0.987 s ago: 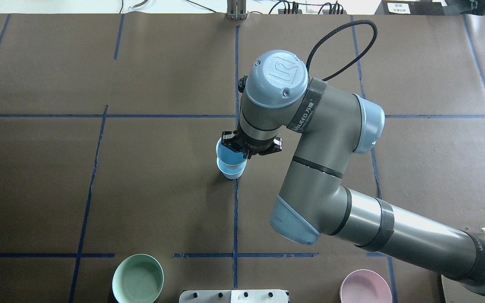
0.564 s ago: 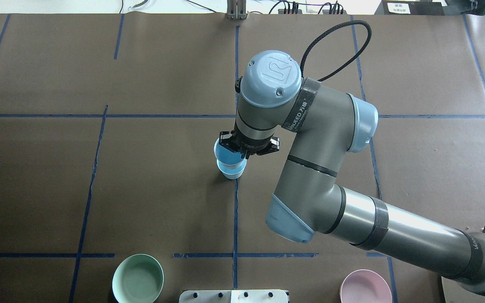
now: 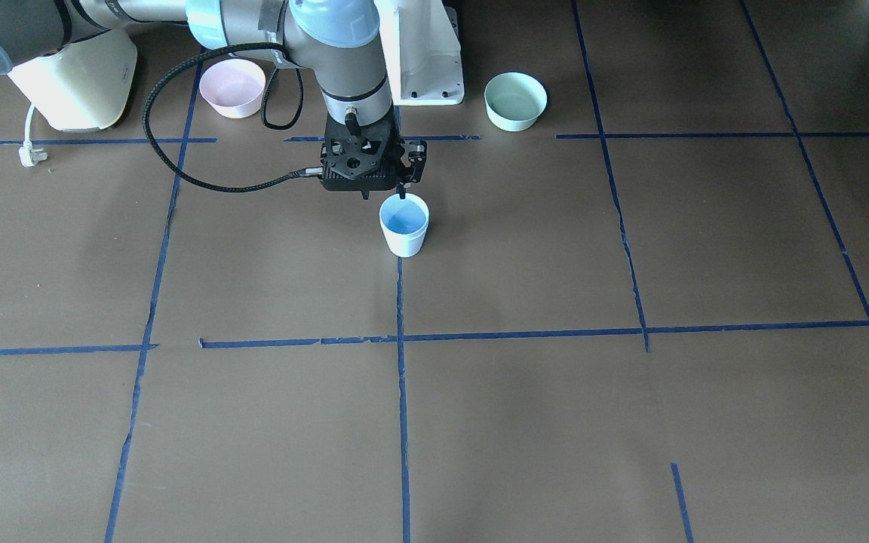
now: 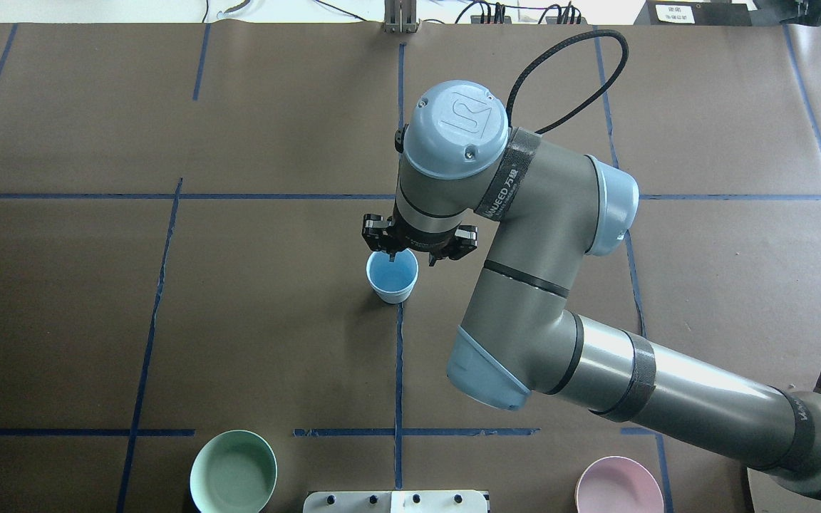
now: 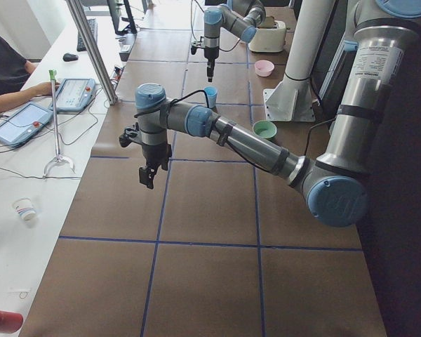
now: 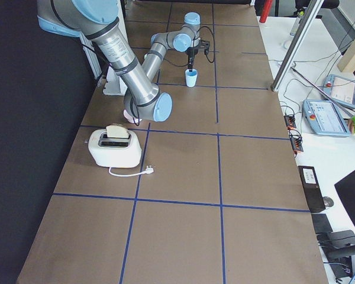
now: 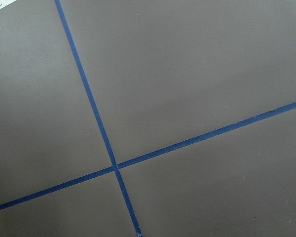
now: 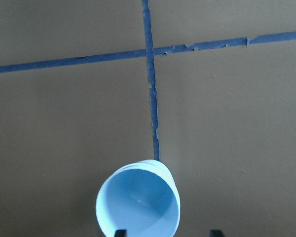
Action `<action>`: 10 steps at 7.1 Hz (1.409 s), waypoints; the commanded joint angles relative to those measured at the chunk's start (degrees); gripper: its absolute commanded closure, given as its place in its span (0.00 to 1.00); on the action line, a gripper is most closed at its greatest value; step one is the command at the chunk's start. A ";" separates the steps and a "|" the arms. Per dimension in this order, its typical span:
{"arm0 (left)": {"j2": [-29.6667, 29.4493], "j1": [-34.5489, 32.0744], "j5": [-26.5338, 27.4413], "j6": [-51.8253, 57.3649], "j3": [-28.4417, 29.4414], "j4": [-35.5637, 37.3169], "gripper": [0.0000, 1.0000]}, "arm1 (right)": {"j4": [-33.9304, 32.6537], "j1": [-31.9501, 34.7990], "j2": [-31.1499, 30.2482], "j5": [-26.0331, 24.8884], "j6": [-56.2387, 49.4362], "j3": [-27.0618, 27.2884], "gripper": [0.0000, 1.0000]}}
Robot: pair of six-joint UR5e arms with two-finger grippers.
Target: Stack blue cups with both arms
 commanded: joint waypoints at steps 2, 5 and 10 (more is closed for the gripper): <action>0.00 -5.59 -6.70 7.60 7.42 -0.29 0.00 | -0.67 6.41 -4.84 0.92 -2.41 4.81 0.00; 4.70 -10.44 -9.91 8.56 12.31 -0.38 0.00 | -0.67 20.02 -19.18 5.82 -29.93 9.94 0.00; 11.86 -10.98 -9.91 6.25 10.81 -2.14 0.00 | -0.06 49.01 -35.53 26.47 -73.27 -2.41 0.00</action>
